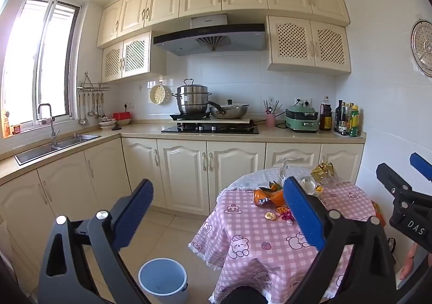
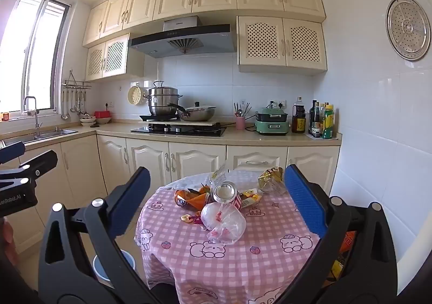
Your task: Collect trash
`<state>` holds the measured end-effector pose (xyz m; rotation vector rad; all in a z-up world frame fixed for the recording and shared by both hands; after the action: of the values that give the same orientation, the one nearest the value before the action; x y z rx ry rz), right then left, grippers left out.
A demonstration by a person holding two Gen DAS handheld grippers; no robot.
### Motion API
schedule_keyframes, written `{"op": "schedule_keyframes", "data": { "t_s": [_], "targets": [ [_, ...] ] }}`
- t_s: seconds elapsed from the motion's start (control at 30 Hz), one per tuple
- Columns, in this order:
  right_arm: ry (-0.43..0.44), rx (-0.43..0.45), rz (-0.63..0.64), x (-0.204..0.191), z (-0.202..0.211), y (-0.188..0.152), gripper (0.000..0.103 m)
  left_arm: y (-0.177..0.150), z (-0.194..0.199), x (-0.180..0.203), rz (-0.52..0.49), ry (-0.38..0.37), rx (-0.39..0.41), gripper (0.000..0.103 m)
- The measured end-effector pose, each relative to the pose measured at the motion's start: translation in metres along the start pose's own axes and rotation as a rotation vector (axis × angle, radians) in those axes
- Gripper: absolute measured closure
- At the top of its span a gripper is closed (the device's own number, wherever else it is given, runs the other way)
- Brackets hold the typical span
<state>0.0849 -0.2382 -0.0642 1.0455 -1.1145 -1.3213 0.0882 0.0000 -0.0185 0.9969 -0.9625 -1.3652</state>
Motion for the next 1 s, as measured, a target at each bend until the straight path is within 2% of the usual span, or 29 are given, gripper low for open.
{"op": "schedule_keyframes", "data": {
  "t_s": [1.0],
  "targets": [
    [0.003, -0.005, -0.008, 0.003, -0.002, -0.01, 0.006, 0.0, 0.006, 0.0, -0.002, -0.006, -0.006, 0.008]
  ]
}}
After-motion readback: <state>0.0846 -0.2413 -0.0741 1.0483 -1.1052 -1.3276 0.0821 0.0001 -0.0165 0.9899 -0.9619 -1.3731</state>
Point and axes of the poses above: each gripper's, at about its wrist camera, not at the fingertips, and z roughly against the way its jaws point, x to its right, y to its top, the point moved 9 cm from there along -z, roughly the way its jaws point, and after that the axes turned 6 degrees about -x, right-handed, at the moved point
